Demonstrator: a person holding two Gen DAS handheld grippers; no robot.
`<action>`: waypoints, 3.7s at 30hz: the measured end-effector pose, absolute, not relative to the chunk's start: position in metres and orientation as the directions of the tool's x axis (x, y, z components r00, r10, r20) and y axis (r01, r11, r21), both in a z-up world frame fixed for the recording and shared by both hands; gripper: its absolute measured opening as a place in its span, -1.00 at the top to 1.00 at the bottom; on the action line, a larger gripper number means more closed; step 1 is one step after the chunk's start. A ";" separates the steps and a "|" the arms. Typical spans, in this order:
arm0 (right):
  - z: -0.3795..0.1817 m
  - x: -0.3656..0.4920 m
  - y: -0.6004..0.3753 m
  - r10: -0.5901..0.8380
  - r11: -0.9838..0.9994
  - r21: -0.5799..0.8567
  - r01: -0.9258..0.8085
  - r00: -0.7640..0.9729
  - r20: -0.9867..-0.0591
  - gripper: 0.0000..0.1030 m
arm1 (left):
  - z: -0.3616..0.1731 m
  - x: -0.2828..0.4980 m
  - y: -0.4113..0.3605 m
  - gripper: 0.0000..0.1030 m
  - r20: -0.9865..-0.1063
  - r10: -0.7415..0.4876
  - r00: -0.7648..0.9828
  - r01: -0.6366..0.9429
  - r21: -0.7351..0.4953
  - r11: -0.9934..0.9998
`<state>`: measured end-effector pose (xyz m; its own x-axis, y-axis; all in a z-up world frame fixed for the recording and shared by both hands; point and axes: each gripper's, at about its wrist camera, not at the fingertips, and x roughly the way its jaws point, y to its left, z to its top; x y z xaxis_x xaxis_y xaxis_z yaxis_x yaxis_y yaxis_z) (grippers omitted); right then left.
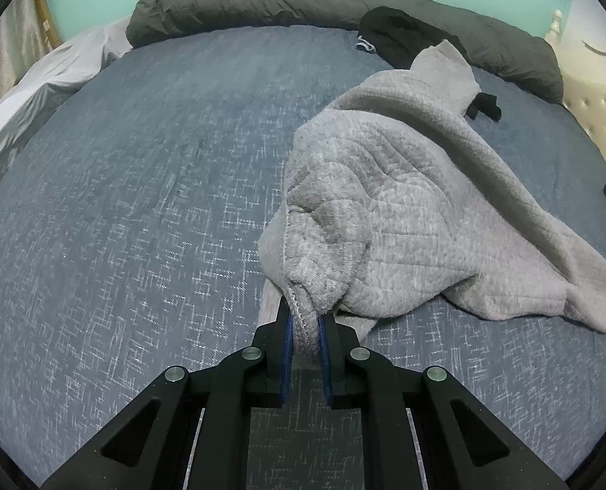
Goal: Fold clothes
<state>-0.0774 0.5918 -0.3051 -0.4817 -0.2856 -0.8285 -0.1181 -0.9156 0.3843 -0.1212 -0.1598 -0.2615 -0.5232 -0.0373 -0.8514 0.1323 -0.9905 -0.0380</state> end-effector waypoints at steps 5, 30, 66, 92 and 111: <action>-0.281 -0.067 0.586 -0.202 -0.934 0.327 -0.143 -0.543 -0.815 0.49 | -0.263 -0.120 -0.159 0.77 -0.853 -0.038 -0.520 0.129 -0.034 -0.991; -0.271 -0.106 0.530 -0.010 -0.997 -0.043 0.070 -0.620 -0.784 0.76 | -0.263 -0.121 -0.156 0.77 -0.854 -0.056 -0.518 0.129 -0.013 -0.992; -0.281 -0.125 0.312 -0.350 -0.807 0.067 0.586 -0.385 -0.854 0.12 | -0.246 -0.128 -0.159 0.78 -0.833 -0.034 -0.552 0.098 -0.024 -0.995; -0.238 -0.114 0.270 -0.397 -0.701 -0.017 0.713 -0.410 -0.822 0.94 | -0.193 -0.111 -0.165 0.80 -0.783 -0.094 -0.615 0.038 0.090 -0.995; -0.271 -0.060 0.281 -0.391 -0.635 0.031 0.772 -0.287 -0.875 0.94 | -0.246 -0.008 -0.179 0.74 -0.886 0.068 -0.458 -0.042 -0.055 -0.998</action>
<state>-0.0602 0.2813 -0.2714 -0.2870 -0.3907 -0.8746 0.7716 -0.6354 0.0306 -0.0076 -0.1790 -0.2456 -0.4581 0.0678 -0.8863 -0.0421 -0.9976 -0.0546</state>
